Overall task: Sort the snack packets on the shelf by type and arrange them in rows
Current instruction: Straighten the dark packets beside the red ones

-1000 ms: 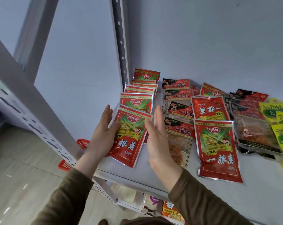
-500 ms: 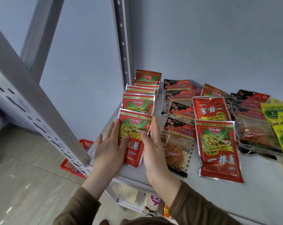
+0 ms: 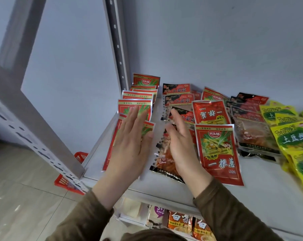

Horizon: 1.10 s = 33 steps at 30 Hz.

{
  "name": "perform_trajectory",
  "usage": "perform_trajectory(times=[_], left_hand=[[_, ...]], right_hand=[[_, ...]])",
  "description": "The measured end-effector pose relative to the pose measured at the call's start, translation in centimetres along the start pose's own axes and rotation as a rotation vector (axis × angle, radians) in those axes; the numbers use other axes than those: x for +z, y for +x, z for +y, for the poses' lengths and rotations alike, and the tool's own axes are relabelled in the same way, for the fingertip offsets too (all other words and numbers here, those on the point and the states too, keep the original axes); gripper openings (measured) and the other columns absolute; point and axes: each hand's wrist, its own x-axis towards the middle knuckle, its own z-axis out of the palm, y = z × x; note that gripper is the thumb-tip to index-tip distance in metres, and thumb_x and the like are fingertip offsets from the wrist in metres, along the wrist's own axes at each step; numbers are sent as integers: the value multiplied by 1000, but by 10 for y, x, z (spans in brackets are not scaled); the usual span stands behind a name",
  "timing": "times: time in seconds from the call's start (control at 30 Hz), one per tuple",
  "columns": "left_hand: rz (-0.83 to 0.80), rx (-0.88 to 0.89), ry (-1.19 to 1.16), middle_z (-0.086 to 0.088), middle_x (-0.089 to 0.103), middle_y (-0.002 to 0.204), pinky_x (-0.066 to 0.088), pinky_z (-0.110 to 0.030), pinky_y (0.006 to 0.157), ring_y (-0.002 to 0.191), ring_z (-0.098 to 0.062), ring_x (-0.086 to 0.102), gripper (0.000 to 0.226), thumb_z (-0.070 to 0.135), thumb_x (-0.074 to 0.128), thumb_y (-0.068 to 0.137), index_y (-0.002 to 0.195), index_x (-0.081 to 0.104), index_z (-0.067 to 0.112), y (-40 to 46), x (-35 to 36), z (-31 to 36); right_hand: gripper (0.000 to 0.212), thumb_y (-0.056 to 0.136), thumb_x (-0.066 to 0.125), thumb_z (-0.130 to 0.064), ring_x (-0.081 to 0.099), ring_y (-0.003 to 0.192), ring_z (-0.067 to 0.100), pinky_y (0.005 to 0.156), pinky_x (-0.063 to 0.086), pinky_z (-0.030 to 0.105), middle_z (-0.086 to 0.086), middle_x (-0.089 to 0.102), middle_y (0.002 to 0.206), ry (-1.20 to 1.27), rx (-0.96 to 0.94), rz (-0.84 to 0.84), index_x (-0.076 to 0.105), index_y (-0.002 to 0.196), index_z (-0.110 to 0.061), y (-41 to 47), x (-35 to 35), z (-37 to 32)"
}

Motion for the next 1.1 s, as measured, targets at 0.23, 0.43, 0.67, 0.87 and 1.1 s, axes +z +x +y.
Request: perform_trajectory(times=[0.23,0.43,0.67,0.87,1.1], left_hand=[[-449,205,219,-1,-3,173,-3,-35,129,158,-14,-9,65,35,30,111,165,0,19,35,73,38],[-445,174,426,-1,2,173,-3,-40,129,159,-19,-5,74,62,14,106,165,3,18,32,105,28],[-366,9,329,-2,-10,173,-1,-43,126,158,-22,-12,79,66,21,103,165,-6,22,35,107,30],[-301,-208,33,-10,4,173,18,-53,124,158,-34,10,74,48,41,106,165,3,24,69,101,28],[-357,-333,-69,-12,-5,172,24,-50,123,156,-38,14,93,43,60,99,163,-3,23,88,107,17]], right_hand=[[48,109,41,-36,28,150,12,121,29,45,-12,29,164,-64,126,102,34,156,-37,32,-46,-5],[47,109,42,-30,30,149,11,118,31,36,-12,31,164,-27,135,180,35,156,-34,40,-71,1],[50,109,44,-23,28,150,11,107,30,26,-7,30,164,147,169,125,32,157,-29,40,-60,8],[53,108,46,-24,33,148,15,119,31,36,-2,33,163,157,198,140,31,159,-22,59,-53,10],[50,110,41,-28,53,122,8,86,52,20,-6,45,149,149,251,208,31,158,-22,74,-65,11]])
